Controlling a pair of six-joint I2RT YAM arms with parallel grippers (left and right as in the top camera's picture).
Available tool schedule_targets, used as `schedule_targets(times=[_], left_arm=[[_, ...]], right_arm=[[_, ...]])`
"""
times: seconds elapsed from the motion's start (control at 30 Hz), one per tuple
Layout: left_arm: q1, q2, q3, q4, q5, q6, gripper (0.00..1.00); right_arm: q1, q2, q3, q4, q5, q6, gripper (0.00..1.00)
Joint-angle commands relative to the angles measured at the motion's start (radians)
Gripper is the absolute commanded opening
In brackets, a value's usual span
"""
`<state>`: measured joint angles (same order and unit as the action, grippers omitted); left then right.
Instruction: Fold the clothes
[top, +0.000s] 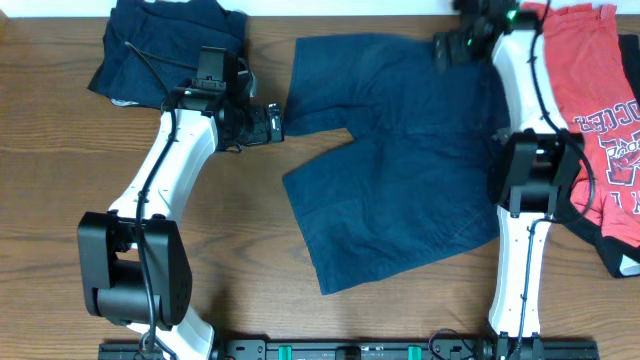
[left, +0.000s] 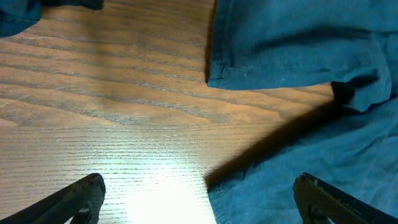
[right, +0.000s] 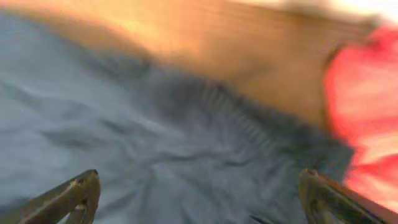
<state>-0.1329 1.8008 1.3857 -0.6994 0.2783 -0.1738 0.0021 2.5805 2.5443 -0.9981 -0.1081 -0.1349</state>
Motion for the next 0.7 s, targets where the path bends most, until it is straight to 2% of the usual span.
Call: schedule_targets(times=[0.0, 0.23, 0.5, 0.67], left_arm=[[0.003, 0.0, -0.003, -0.019, 0.001, 0.045, 0.98], [0.003, -0.137, 0.004, -0.091, -0.003, 0.069, 0.98], [0.002, -0.38, 0.004, -0.222, -0.002, 0.037, 0.98], [-0.037, -0.438, 0.004, -0.317, -0.003, -0.003, 0.98]], right_arm=[[0.003, -0.07, 0.19, -0.13, -0.045, 0.007, 0.99], [0.003, -0.203, 0.373, -0.396, -0.058, 0.012, 0.99], [0.005, -0.388, 0.374, -0.628, -0.057, 0.186, 0.97], [0.006, -0.467, 0.345, -0.7, -0.073, 0.238, 0.99]])
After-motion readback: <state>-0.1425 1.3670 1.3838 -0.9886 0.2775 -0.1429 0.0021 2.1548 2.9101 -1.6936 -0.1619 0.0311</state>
